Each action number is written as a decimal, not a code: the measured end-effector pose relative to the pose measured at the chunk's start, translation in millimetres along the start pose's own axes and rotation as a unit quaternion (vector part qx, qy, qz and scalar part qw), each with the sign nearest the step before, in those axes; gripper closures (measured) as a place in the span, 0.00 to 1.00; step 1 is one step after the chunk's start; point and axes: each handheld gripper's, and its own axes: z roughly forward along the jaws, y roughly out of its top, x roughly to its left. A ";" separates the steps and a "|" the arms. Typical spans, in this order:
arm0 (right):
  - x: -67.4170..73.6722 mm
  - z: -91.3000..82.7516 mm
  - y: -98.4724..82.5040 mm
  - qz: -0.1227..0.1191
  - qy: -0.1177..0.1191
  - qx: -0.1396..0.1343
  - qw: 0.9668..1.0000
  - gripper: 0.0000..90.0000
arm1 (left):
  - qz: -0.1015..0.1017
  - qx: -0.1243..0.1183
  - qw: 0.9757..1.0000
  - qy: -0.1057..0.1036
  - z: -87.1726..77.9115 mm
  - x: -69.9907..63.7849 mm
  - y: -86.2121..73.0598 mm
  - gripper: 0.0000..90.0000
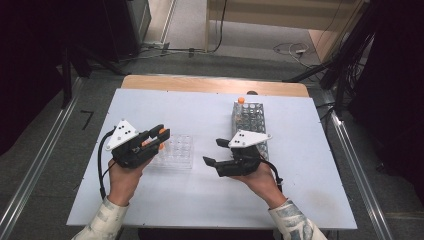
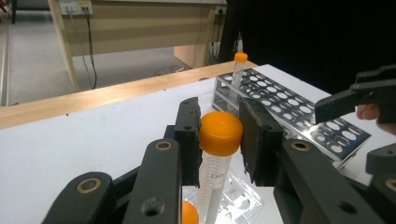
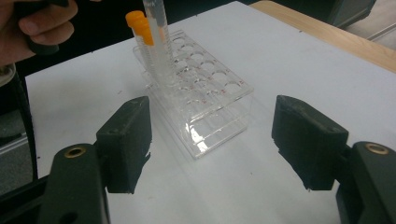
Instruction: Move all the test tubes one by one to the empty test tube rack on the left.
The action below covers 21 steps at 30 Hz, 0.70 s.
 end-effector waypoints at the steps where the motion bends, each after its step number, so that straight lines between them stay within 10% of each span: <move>1: -0.1 -0.7 -0.1 0.000 -0.001 0.000 1.000 0.30 | 0.004 0.002 1.000 0.003 1.4 -1.0 -1.9 0.78; 18: -3.5 -3.4 -2.9 0.004 -0.004 0.000 1.000 0.30 | 0.009 0.037 0.999 0.013 10.0 -2.5 -22.6 0.76; 21: -4.4 -3.9 -3.1 0.004 -0.004 -0.001 1.000 0.30 | 0.008 0.032 0.999 0.021 8.9 -3.7 -21.5 0.63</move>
